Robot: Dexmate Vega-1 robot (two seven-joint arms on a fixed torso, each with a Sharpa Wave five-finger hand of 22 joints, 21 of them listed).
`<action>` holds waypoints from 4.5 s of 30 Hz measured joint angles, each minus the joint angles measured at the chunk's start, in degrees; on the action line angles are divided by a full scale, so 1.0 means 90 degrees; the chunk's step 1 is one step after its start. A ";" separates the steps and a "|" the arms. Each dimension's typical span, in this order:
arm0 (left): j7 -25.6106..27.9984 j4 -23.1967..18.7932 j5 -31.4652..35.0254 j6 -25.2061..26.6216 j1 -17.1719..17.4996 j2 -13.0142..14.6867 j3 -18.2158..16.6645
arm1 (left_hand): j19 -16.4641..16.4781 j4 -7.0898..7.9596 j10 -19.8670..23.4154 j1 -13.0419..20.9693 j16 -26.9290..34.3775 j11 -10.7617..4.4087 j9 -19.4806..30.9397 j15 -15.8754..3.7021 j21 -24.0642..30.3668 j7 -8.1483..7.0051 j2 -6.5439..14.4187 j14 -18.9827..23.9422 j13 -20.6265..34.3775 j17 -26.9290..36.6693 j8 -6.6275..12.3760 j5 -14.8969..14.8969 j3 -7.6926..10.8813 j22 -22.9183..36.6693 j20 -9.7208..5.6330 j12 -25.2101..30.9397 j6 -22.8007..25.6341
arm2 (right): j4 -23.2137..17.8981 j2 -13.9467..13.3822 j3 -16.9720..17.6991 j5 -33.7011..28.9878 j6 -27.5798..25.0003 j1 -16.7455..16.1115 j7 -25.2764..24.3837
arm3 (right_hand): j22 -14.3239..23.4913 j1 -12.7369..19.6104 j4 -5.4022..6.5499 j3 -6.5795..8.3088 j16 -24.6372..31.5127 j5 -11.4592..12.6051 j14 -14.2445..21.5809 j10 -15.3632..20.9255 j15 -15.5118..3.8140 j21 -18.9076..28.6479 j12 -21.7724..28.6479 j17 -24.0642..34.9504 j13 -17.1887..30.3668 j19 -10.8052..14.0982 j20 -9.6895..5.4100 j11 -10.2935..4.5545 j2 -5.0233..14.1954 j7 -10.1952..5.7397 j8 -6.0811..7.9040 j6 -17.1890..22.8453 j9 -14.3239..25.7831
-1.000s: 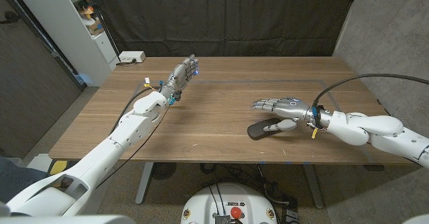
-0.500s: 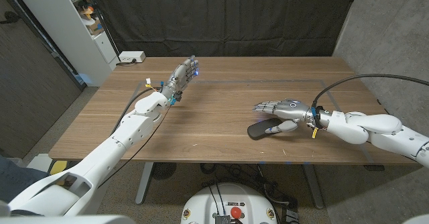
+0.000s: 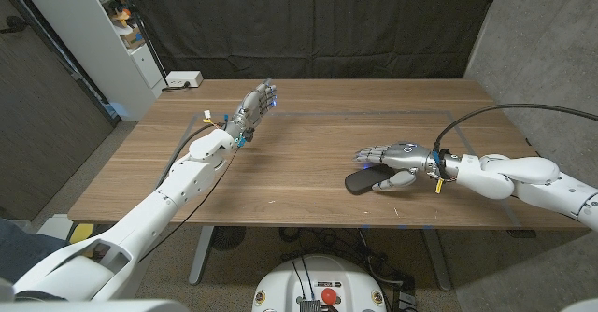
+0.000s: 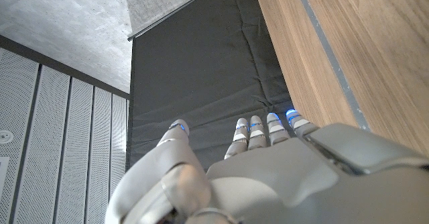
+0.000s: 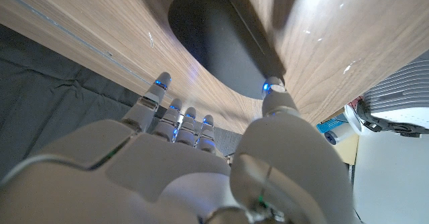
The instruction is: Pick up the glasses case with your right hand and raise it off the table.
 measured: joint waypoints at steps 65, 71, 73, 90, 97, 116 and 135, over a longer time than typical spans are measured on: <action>-0.0311 0.0646 -0.0190 -0.0060 -0.0173 -0.0185 -0.0048 | 0.0001 -0.0054 0.0000 -0.0025 0.0000 0.0000 0.0000 0.0000 0.0000 0.0000 0.0025 0.0000 0.0000 0.0000 0.0000 0.0000 0.0001 0.0000 -0.0001 0.0000 0.0000 | 0.0502 0.0245 -0.0442 -0.0302 0.0037 0.0368 -0.0295 | 0.0019 0.1142 0.0033 0.0367 0.0798 0.0042 0.1953 0.2221 -0.0371 0.0473 0.0617 0.0224 0.0132 0.2409 -0.0539 -0.0211 0.0132 0.0125 0.0799 0.2408 0.0120; -0.0333 0.0675 -0.0224 -0.0086 -0.0157 -0.0183 -0.0075 | 0.0001 -0.0053 0.0000 -0.0025 0.0000 0.0000 0.0000 0.0000 0.0000 0.0000 0.0025 0.0000 0.0000 0.0000 0.0000 0.0000 0.0001 0.0000 -0.0001 0.0000 0.0000 | 0.0611 0.0349 -0.0517 -0.0358 0.0113 0.0510 -0.0368 | 0.0016 0.1258 0.0035 0.0312 0.1244 -0.0169 0.2474 0.2728 -0.0398 0.0637 0.0793 0.0534 0.0245 0.3063 -0.0739 -0.0241 0.0017 0.0402 0.0894 0.2727 0.0120; -0.0335 0.0684 -0.0227 -0.0094 -0.0150 -0.0179 -0.0092 | 0.0019 -0.0053 0.0000 -0.0025 0.0000 0.0000 0.0000 0.0000 0.0000 -0.0002 0.0025 0.0000 0.0000 0.0000 0.0000 0.0000 0.0001 0.0000 0.0017 0.0000 0.0003 | 0.0630 0.0372 -0.0530 -0.0403 0.0150 0.0537 -0.0440 | 0.0051 0.1258 0.0053 0.0241 0.1452 -0.0249 0.2685 0.2952 -0.0398 0.0655 0.0884 0.0700 0.0296 0.3204 -0.0835 -0.0260 0.0017 0.0515 0.0933 0.2840 0.0119; -0.0310 0.0616 -0.0244 -0.0101 -0.0119 -0.0162 -0.0109 | 0.0025 -0.0053 0.0000 -0.0049 0.0000 0.0000 0.0000 0.0000 0.0000 -0.0024 0.0050 0.0000 0.0000 0.0000 0.0000 0.0000 0.0001 0.0000 0.0023 0.0000 0.0024 | 0.0642 0.0355 -0.0572 -0.0479 0.0238 0.0626 -0.0668 | 0.0086 0.1394 0.0039 0.0062 0.2004 -0.0499 0.3177 0.3544 -0.0467 0.0753 0.1152 0.1311 0.0485 0.3670 -0.1093 -0.0330 -0.0119 0.0692 0.1221 0.3263 0.0243; -0.0296 0.0604 -0.0242 -0.0092 -0.0119 -0.0169 -0.0104 | 0.0024 -0.0053 0.0000 -0.0049 0.0000 0.0000 0.0000 0.0000 0.0000 -0.0024 0.0050 0.0000 0.0000 0.0000 0.0000 0.0000 0.0001 0.0000 0.0022 0.0000 0.0024 | 0.0531 0.0285 -0.0495 -0.0461 0.0237 0.0568 -0.0673 | 0.0086 0.1423 0.0044 0.0040 0.2004 -0.0524 0.3176 0.3544 -0.0467 0.0778 0.1152 0.1340 0.0491 0.3701 -0.1125 -0.0329 -0.0148 0.0696 0.1221 0.3270 0.0271; -0.0354 0.0717 -0.0234 -0.0128 -0.0184 -0.0230 -0.0075 | 0.0024 -0.0053 0.0000 -0.0049 0.0000 0.0000 0.0000 0.0000 0.0000 -0.0024 0.0049 0.0000 0.0000 0.0000 0.0000 0.0000 0.0001 0.0000 0.0022 0.0000 0.0024 | 0.0137 0.0108 -0.0189 -0.0072 0.0092 0.0387 -0.0407 | 0.0103 0.1440 0.0059 0.0006 0.2004 -0.0586 0.3176 0.3514 -0.0467 0.0778 0.1151 0.1399 0.0544 0.3699 -0.1125 -0.0353 -0.0165 0.0683 0.1211 0.3325 0.0327; -0.0527 0.0933 -0.0251 -0.0218 -0.0283 -0.0287 -0.0065 | 0.0023 -0.0079 0.0000 -0.0049 0.0000 0.0000 0.0000 0.0000 0.0000 -0.0024 0.0049 0.0000 0.0000 0.0000 0.0000 0.0000 0.0027 0.0000 0.0022 0.0000 0.0024 | -0.0438 -0.0115 0.0330 0.0450 -0.0119 0.0128 0.0105 | 0.0101 0.1441 0.0077 -0.0031 0.1949 -0.0597 0.3222 0.3515 -0.0467 0.0777 0.1183 0.1398 0.0598 0.3697 -0.1124 -0.0351 -0.0166 0.0681 0.1181 0.3323 0.0326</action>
